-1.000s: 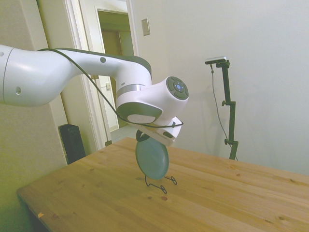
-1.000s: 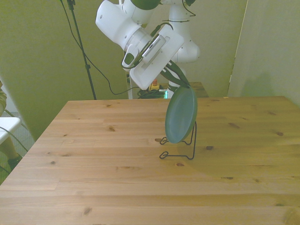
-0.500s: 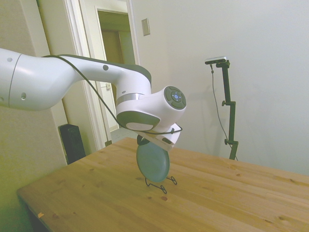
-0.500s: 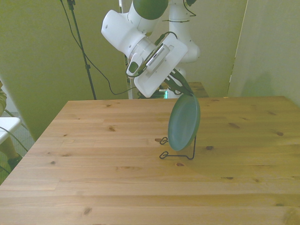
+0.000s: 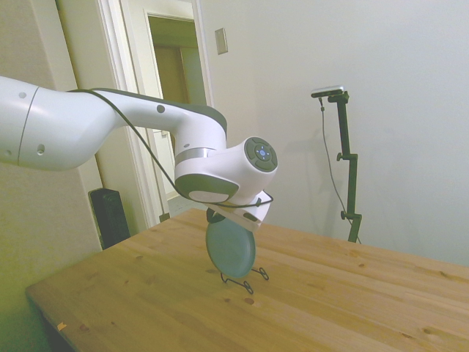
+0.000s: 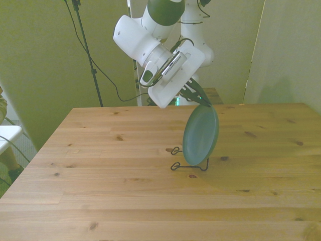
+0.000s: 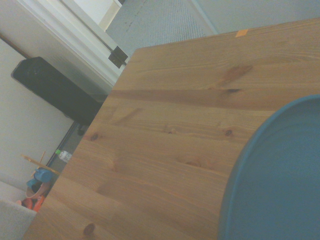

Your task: Load the plate

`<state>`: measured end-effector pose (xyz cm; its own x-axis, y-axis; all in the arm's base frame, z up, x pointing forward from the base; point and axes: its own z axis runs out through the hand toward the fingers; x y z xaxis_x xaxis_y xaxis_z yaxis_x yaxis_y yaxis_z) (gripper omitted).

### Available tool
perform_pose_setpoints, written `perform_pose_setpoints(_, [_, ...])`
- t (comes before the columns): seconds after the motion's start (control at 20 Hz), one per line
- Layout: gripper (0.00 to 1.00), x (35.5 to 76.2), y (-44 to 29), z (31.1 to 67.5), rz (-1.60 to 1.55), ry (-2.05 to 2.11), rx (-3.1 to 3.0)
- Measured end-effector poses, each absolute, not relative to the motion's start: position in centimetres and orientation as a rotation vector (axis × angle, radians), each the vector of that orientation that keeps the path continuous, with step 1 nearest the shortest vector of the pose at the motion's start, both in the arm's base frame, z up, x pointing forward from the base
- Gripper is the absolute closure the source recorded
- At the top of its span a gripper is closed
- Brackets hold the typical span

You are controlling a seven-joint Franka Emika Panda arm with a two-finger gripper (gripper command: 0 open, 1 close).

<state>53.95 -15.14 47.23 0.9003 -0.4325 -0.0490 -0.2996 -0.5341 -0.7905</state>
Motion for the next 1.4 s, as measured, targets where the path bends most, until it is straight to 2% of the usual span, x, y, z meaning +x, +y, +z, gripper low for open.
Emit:
perform_pose_setpoints(0.65, [1.00,54.1,-13.8,46.8,-0.187,0.495,-2.181])
perform_pose_setpoints(1.05, [1.00,50.9,-18.1,48.1,-0.194,0.514,-2.128])
perform_pose_setpoints(1.4, [1.00,52.1,-19.0,48.2,-0.181,0.503,-2.113])
